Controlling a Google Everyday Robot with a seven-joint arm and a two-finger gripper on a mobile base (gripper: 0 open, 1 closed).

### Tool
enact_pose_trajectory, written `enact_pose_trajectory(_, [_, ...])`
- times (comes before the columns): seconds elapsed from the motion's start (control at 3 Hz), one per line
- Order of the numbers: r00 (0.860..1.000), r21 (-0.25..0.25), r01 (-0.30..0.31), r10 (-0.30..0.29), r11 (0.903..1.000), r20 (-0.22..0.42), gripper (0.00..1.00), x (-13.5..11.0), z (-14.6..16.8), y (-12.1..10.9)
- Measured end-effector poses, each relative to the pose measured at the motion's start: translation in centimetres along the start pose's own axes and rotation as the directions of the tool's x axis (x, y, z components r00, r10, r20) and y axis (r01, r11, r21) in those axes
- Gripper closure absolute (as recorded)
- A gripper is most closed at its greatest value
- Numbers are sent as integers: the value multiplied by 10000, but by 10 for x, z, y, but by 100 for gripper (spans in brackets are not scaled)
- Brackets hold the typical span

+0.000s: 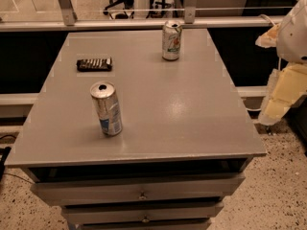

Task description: Knock 7up can over

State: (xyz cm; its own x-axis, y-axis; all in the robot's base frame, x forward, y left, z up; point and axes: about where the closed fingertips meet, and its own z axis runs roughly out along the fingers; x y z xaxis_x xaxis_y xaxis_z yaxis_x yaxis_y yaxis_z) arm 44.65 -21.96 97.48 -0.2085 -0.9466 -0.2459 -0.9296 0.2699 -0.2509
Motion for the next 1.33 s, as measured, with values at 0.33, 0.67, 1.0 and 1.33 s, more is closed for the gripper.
enact_pose_trajectory(0.33, [9946,196,173,-192,9997,1020,0,-1,14,-34])
enact_pose_trajectory(0.67, [9746,435,89,-184,9990,2233,0,-6,49,-101])
enact_pose_trajectory(1.0, [9419,-156,-377,408,9992,3335,0,-19,92,-152])
enact_pose_trajectory(1.33, [8951,-259,-993,1007,9947,4344,0,-50,115,-199])
